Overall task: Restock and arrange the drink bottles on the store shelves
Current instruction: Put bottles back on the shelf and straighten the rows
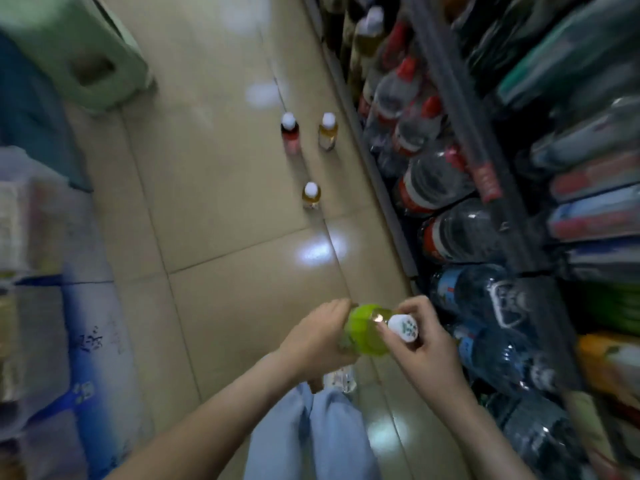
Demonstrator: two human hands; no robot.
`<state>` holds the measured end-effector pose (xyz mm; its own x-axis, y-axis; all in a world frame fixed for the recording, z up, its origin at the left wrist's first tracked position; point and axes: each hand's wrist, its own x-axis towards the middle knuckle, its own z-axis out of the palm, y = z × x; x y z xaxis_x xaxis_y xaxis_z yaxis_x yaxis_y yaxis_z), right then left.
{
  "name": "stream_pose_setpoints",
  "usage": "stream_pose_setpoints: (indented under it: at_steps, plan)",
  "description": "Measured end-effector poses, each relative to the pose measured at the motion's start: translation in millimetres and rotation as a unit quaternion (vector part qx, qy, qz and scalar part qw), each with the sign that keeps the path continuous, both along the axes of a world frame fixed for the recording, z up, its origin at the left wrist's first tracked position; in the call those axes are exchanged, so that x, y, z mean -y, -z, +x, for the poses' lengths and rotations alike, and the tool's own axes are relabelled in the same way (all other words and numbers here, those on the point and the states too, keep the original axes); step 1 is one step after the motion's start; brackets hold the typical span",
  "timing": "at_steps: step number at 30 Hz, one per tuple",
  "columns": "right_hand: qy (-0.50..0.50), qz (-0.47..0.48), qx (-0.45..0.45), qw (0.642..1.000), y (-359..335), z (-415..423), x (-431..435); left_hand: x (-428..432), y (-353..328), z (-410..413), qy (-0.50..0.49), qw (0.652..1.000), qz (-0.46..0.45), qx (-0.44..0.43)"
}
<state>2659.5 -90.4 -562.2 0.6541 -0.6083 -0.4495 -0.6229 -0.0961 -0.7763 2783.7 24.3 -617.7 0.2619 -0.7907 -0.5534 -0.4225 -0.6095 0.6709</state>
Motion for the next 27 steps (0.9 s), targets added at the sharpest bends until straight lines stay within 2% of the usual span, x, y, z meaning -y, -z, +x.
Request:
stream_pose_setpoints:
  at_steps: [3,7,13,19,22,27]
  plan:
    - [0.057,0.071,0.072,0.993,-82,12,14,10,-97,18,-0.016,0.999,-0.032,0.024]
    - [0.005,0.086,0.086,0.993,-155,26,15,23,-202,32,-0.066,0.996,-0.062,0.005]
    - [0.015,0.136,0.141,0.98,-242,55,20,37,-310,72,0.013,0.996,-0.081,0.042]
    - [0.03,0.093,0.234,0.967,-322,101,25,51,-405,124,0.087,0.979,-0.15,0.108]
    - [0.079,0.051,0.273,0.957,-351,121,35,68,-440,146,0.12,0.958,-0.213,0.149]
    - [0.138,-0.07,0.291,0.944,-393,147,76,122,-467,184,0.149,0.946,-0.263,0.118]
